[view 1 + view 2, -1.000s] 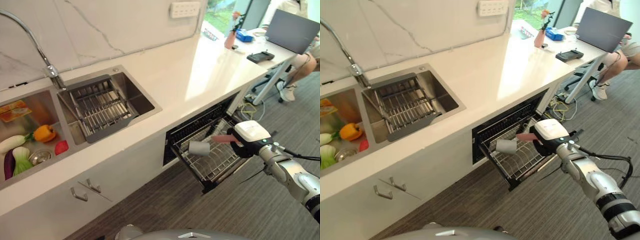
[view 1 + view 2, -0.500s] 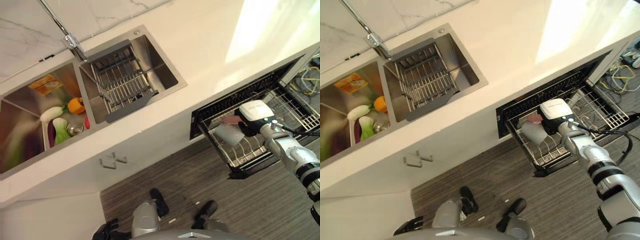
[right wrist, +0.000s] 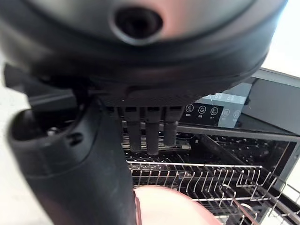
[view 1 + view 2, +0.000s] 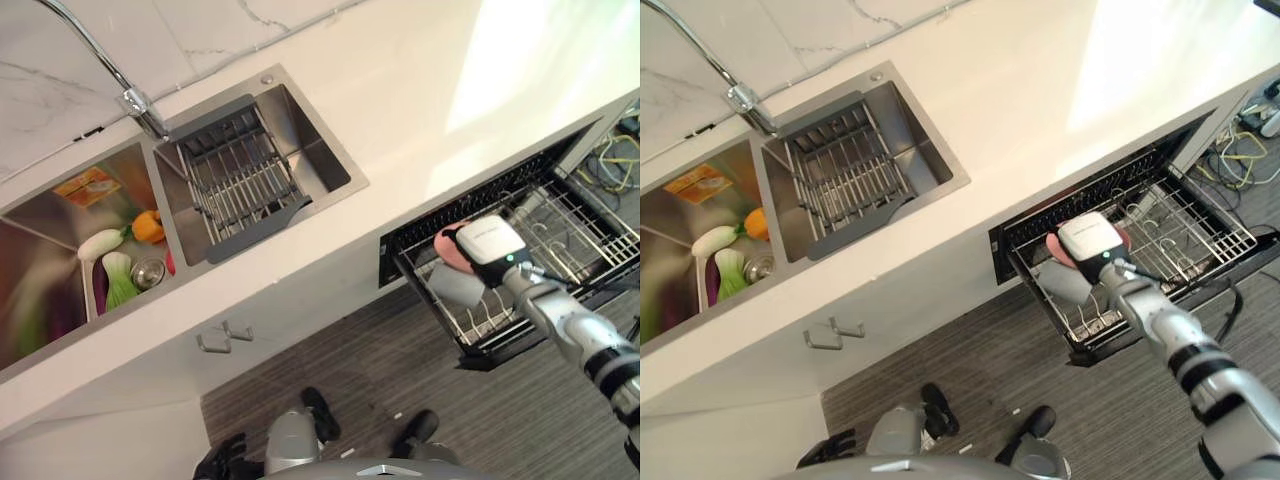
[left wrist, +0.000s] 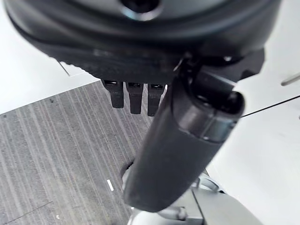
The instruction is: Place the dishes in the dishwasher.
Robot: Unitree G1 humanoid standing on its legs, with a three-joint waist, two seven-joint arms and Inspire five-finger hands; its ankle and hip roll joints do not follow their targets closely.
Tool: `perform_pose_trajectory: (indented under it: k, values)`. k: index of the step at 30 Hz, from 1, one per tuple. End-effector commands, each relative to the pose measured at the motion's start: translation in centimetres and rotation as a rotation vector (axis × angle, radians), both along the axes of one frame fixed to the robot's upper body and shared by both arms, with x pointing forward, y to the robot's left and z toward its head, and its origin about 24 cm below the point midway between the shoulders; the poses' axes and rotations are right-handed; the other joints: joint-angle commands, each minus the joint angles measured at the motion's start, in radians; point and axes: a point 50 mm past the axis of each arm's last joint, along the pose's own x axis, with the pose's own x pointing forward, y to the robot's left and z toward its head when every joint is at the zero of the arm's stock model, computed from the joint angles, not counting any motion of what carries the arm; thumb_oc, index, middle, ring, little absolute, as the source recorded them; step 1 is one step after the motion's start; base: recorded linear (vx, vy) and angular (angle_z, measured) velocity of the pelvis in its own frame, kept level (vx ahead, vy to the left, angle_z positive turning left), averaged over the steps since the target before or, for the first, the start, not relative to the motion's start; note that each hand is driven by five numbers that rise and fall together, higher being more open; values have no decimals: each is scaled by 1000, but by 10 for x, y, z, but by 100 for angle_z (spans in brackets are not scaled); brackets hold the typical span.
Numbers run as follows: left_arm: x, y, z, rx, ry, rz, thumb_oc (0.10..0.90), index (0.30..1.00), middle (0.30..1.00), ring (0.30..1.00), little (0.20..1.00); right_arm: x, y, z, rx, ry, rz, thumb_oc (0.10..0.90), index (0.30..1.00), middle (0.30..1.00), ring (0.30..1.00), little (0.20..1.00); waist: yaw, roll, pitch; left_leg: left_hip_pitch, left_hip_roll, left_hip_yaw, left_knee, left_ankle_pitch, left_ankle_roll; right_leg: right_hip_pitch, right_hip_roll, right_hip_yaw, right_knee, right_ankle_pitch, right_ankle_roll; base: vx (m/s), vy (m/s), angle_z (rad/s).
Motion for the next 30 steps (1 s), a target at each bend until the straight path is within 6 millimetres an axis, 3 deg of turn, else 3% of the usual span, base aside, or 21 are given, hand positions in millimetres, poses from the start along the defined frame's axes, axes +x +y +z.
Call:
perform_pose_trajectory:
  k: [1, 4, 11, 14, 15, 16, 18, 19, 20, 21, 22, 23, 24, 25, 27, 28, 30]
  values:
    - [-24, -10, -7, -4, 86, 20, 800, 900, 900, 900, 900, -1, -5, 31, 446, -240, -139, 800, 900, 900, 900, 900, -20, 3, -86, 126, 63, 30, -292, 288, -128, -13, -20, 14, 10, -87, 67, 16, 9, -3]
    - [-25, -15, -8, -7, 98, 34, 800, 900, 900, 900, 900, -24, -9, 32, 691, -318, -219, 800, 900, 900, 900, 900, -57, -31, -107, 165, 40, 38, -291, 254, -107, 4, -26, 25, 12, -77, 71, 30, 9, -8]
    - [-20, -21, -11, -19, 118, 32, 800, 900, 900, 900, 900, -39, -26, 73, 783, -555, -221, 800, 900, 900, 900, 900, -106, -62, -137, 228, 6, 56, -285, 207, -82, 19, -46, 48, 17, -54, 82, 25, 30, -23]
    - [-17, -21, -11, -23, 111, 55, 800, 900, 900, 900, 900, -46, -41, 89, 785, -655, -252, 800, 900, 900, 900, 900, -125, -72, -142, 240, -1, 64, -281, 196, -77, 18, -51, 60, 18, -43, 88, 23, 17, -18]
    - [-13, -21, -11, -27, 102, 83, 800, 900, 900, 900, 900, -64, -70, 92, 753, -753, -374, 800, 900, 900, 900, 900, -154, -84, -150, 252, -8, 72, -277, 186, -71, 11, -55, 77, 19, -31, 92, 22, 19, -28]
    - [-12, -21, -11, -26, 102, 80, 800, 900, 900, 900, 900, -65, -70, 92, 753, -754, -376, 800, 900, 900, 900, 900, -150, -84, -150, 252, -9, 74, -277, 186, -69, 10, -56, 76, 18, -30, 92, 27, 22, -31]
    - [-9, -21, -11, -34, 92, 97, 800, 900, 900, 900, 900, -89, -102, 75, 736, -783, -571, 800, 900, 900, 900, 900, -169, -91, -152, 259, -12, 82, -277, 181, -66, 6, -57, 85, 20, -25, 93, 15, 6, -26]
    - [-9, -21, -11, -33, 93, 97, 800, 900, 900, 900, 900, -102, -116, 57, 755, -762, -686, 584, 575, 575, 575, 575, -176, -95, -153, 262, -14, 85, -278, 179, -64, 5, -57, 87, 22, -23, 94, 22, 4, -28]
    - [-9, -20, -11, -32, 95, 99, 800, 900, 900, 900, 900, -118, -132, 37, 771, -745, -832, 400, 300, 300, 300, 300, -182, -98, -153, 264, -16, 88, -279, 177, -62, 3, -56, 90, 22, -21, 95, 19, 4, -20]
    - [-9, -21, -11, -35, 103, 97, 800, 900, 900, 900, 900, -147, -146, -10, 838, -673, -1093, 400, 300, 300, 300, 300, -186, -98, -153, 266, -18, 89, -281, 175, -62, 1, -55, 92, 22, -20, 96, 10, 1, -14]
    - [-9, -20, -11, -33, 103, 97, 800, 900, 900, 900, 900, -146, -146, -11, 842, -674, -1094, 400, 300, 300, 300, 300, -185, -99, -153, 266, -19, 91, -281, 175, -60, 1, -55, 91, 21, -20, 95, 9, -11, -10]
    - [-9, -22, -12, -36, 110, 103, 800, 900, 900, 900, 900, -161, -134, -52, 948, -577, -1245, 400, 300, 300, 300, 300, -184, -97, -151, 266, -21, 89, -283, 175, -61, -1, -53, 93, 23, -20, 96, 1, -9, -3]
    - [-9, -20, -11, -33, 109, 105, 800, 900, 900, 900, 900, -160, -134, -53, 954, -576, -1244, 400, 300, 300, 300, 300, -185, -101, -151, 265, -22, 91, -283, 175, -59, -3, -54, 92, 23, -19, 94, 20, -20, -7]
    - [-8, -21, -11, -35, 110, 91, 800, 900, 900, 900, 900, -169, -117, -86, 1007, -417, -1322, 400, 300, 300, 300, 300, -178, -98, -151, 264, -23, 89, -284, 176, -60, 0, -52, 90, 21, -22, 93, 25, -17, -8]
    - [-8, -20, -11, -31, 109, 88, 800, 900, 900, 900, 900, -167, -108, -94, 1023, -358, -1314, 400, 300, 300, 300, 300, -177, -99, -150, 261, -23, 89, -284, 177, -59, -1, -52, 86, 20, -24, 90, 28, -21, -10]
    - [-8, -19, -11, -24, 111, 74, 800, 900, 900, 900, 900, -155, -91, -104, 1033, -246, -1257, 400, 300, 300, 300, 300, -163, -93, -148, 259, -22, 83, -285, 182, -61, 4, -49, 81, 20, -29, 87, 18, -17, -14]
    - [-9, -18, -11, -17, 113, 73, 800, 900, 900, 900, 900, -145, -84, -104, 1047, -219, -1207, 400, 300, 300, 300, 300, -157, -90, -147, 256, -21, 84, -285, 185, -61, 5, -49, 77, 19, -31, 85, 26, -18, -10]
